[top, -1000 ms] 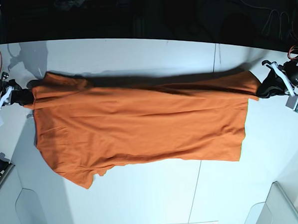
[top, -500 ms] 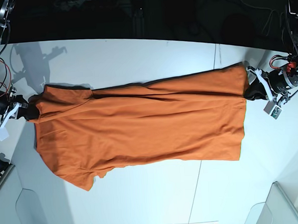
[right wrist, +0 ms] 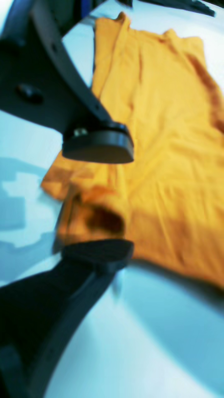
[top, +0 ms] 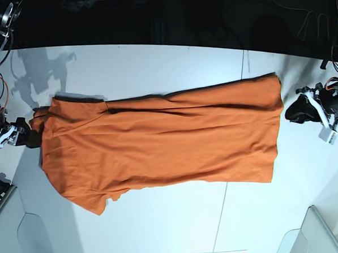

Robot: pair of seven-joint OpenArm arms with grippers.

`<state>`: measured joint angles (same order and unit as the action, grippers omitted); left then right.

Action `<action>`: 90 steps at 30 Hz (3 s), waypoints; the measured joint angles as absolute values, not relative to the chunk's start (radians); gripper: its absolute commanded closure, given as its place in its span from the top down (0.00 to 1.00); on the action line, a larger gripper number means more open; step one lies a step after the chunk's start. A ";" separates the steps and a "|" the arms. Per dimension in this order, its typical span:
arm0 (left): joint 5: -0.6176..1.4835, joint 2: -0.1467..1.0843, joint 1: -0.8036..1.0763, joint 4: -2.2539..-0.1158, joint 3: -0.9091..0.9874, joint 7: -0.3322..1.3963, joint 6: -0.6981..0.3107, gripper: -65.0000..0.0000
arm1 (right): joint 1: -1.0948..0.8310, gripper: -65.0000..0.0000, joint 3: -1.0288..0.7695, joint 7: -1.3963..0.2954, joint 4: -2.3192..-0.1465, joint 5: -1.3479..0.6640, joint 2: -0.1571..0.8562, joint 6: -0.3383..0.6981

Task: Layout the t-shirt on the table in an organized manner, then fold the t-shirt properly

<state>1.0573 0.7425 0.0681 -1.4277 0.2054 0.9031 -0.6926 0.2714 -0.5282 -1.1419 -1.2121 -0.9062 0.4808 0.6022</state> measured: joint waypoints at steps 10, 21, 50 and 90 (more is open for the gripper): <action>1.189 0.736 0.235 -1.428 0.324 0.966 -0.692 0.55 | 0.167 0.58 -0.604 -1.162 -1.212 -0.900 0.515 0.600; 1.183 0.558 0.280 -1.428 0.351 0.960 -0.692 0.55 | 0.067 0.58 -0.605 -1.103 -1.212 -0.920 0.416 0.598; 1.051 0.569 0.266 -1.446 0.340 0.904 -0.689 0.00 | 0.155 0.00 -0.602 -1.129 -1.184 -0.864 0.274 0.598; 1.083 0.677 0.435 -1.703 0.421 0.906 -0.692 0.29 | -0.108 0.44 -0.752 -1.186 -1.397 -0.948 0.514 0.603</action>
<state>1.0828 0.6773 0.4355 -1.7035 0.4213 0.9062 -0.6922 -0.1078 -0.7525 -1.1858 -1.3968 -0.9478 0.5140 0.6025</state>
